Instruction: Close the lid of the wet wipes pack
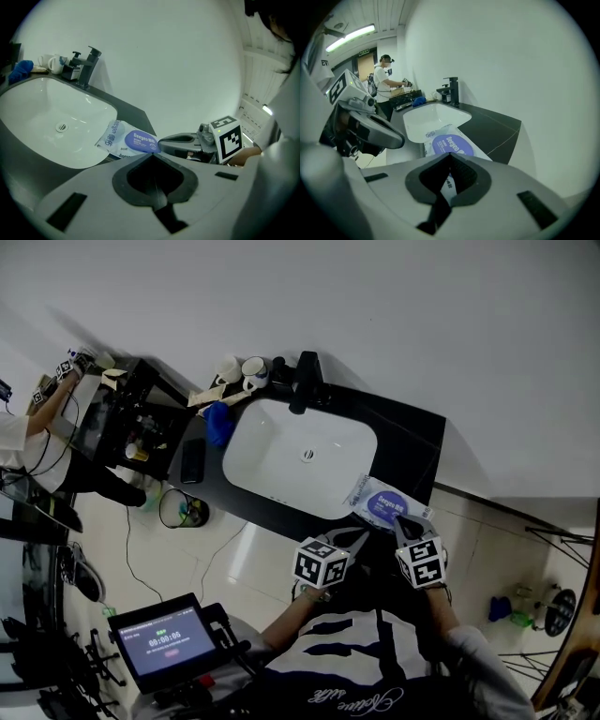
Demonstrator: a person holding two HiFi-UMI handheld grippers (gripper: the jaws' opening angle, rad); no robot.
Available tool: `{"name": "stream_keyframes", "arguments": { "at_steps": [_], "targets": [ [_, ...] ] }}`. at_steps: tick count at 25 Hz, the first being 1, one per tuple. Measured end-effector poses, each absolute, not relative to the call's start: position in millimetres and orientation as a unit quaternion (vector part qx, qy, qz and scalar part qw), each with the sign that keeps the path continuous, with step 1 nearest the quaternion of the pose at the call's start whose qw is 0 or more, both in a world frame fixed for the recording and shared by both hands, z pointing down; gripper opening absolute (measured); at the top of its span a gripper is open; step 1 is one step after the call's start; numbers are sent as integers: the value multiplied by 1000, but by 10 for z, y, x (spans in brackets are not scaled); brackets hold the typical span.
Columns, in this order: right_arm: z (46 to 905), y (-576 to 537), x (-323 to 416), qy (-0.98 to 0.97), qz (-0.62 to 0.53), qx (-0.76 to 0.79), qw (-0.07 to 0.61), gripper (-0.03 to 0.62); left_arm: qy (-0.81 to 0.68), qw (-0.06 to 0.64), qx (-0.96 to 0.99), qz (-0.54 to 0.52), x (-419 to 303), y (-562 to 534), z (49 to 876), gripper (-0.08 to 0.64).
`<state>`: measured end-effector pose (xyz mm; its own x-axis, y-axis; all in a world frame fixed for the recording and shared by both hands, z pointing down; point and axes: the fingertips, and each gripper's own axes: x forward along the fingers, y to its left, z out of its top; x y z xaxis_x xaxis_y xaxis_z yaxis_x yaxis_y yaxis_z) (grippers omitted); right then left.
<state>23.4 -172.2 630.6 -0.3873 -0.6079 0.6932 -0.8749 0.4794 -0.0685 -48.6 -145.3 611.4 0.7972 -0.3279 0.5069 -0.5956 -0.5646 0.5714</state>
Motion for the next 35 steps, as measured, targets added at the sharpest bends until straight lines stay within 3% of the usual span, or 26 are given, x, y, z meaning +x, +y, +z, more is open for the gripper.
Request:
{"name": "stream_keyframes", "arguments": {
  "at_steps": [6,17,35],
  "targets": [
    [5953,-1389,177,-796,267,505,199,-2,-254,375,883,127,-429,-1333,5832,0],
    [5466,-707,380,-799,291,518,90,-2,-253,347,899,90,-138,-873,5431,0],
    [5206,1102,890,-844,262,463,72,-2,-323,357,873,78,335,1230,5395,0]
  ]
}}
